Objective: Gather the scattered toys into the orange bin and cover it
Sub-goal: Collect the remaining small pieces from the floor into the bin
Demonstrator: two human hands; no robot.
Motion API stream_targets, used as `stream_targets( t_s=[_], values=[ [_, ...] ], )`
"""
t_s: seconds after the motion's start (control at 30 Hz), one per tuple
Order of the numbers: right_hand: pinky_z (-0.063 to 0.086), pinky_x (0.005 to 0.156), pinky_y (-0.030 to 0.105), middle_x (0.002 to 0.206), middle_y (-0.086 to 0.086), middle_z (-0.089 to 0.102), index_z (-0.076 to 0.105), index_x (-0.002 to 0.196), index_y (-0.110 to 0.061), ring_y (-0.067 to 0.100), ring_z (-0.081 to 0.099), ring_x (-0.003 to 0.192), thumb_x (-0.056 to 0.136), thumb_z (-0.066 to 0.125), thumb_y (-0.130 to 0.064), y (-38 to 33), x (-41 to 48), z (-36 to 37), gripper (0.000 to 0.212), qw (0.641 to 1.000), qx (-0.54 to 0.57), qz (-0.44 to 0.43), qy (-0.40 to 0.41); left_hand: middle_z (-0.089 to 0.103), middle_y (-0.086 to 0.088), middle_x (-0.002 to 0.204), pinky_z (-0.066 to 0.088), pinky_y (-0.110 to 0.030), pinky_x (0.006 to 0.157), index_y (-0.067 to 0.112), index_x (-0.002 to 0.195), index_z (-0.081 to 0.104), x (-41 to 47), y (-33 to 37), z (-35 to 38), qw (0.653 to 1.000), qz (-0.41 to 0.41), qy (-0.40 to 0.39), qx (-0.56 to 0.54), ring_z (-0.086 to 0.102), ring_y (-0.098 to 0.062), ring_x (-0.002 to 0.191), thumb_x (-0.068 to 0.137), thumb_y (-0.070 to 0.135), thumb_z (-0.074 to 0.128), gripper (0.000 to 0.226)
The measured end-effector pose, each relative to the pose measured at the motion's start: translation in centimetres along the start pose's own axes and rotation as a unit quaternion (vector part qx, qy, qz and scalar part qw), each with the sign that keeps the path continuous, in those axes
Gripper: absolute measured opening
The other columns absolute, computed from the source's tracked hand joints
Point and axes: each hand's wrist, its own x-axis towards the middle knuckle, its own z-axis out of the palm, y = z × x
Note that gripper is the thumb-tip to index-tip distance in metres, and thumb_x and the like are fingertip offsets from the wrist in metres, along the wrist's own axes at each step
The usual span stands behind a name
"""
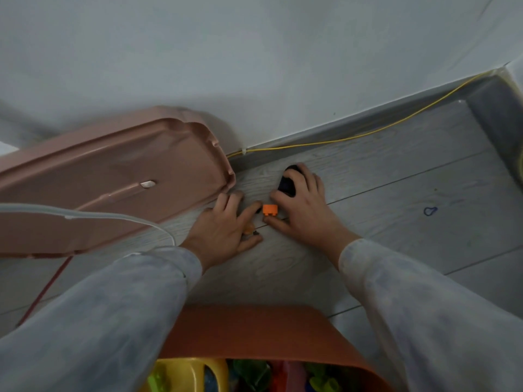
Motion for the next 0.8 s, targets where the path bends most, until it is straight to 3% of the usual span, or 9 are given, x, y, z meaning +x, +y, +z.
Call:
stream_targets(
  t_s=[0.13,0.23,0.4,0.53,0.67,0.8],
  values=[
    [0.029,0.106,0.054,0.145,0.015,0.04,0.06,0.123,-0.034,0.041,0.03,0.139,0.087,0.052,-0.067,0.2,0.1,-0.2,0.049,1.0,-0.024,-0.014,0.011,0.05,-0.013,0.112,0.049,-0.034,0.051,0.018,0.123,0.055,0.6,0.6,0.2,1.0,-0.011,0.006,-0.006,0.051,-0.03,0.096,0.094,0.057,0.041,0.05],
    [0.035,0.094,0.048,0.148,0.013,0.039,0.054,0.13,-0.039,0.04,0.034,0.134,0.088,0.047,-0.067,0.0,0.7,-0.8,0.051,0.997,-0.066,-0.039,-0.014,0.053,-0.012,0.106,0.045,-0.032,0.048,0.015,0.113,0.059,0.9,0.6,0.5,1.0,-0.006,0.014,-0.007,0.053,-0.029,0.093,0.095,0.051,0.042,0.044],
    [0.051,0.07,0.044,0.121,0.013,0.054,0.06,0.103,-0.023,0.039,0.048,0.112,0.092,0.048,-0.054,-0.5,0.9,-0.8,0.035,0.993,-0.097,-0.06,-0.01,0.054,-0.012,0.097,0.035,-0.031,0.043,0.01,0.097,0.056,1.3,0.3,0.0,0.999,0.016,0.027,0.013,0.054,-0.032,0.08,0.094,0.044,0.048,0.035],
    [0.047,0.046,0.034,0.109,0.011,0.057,0.06,0.093,-0.017,0.036,0.052,0.106,0.089,0.052,-0.047,-0.5,0.5,-0.9,0.032,0.995,-0.073,-0.064,0.021,0.055,-0.014,0.092,0.046,-0.037,0.042,0.009,0.091,0.056,1.8,0.1,-0.3,1.0,0.014,0.009,-0.005,0.057,-0.034,0.065,0.094,0.038,0.046,0.03],
    [0.05,0.043,0.035,0.103,0.011,0.056,0.059,0.091,-0.014,0.034,0.05,0.099,0.084,0.057,-0.036,-0.5,0.0,-0.9,0.024,0.998,-0.026,-0.049,0.042,0.056,-0.013,0.089,0.047,-0.035,0.041,0.01,0.089,0.055,1.7,0.1,-0.7,0.998,-0.019,-0.03,-0.057,0.059,-0.033,0.052,0.087,0.04,0.042,0.032],
    [0.053,0.052,0.044,0.097,0.013,0.055,0.059,0.09,-0.011,0.037,0.049,0.092,0.082,0.057,-0.028,-0.1,-0.6,-0.8,0.019,0.999,0.004,-0.049,0.023,0.058,-0.012,0.093,0.054,-0.04,0.061,0.011,0.092,0.058,1.8,-0.1,-1.5,0.989,-0.057,-0.061,-0.125,0.063,-0.037,0.073,0.087,0.036,0.051,0.027]
  ],
)
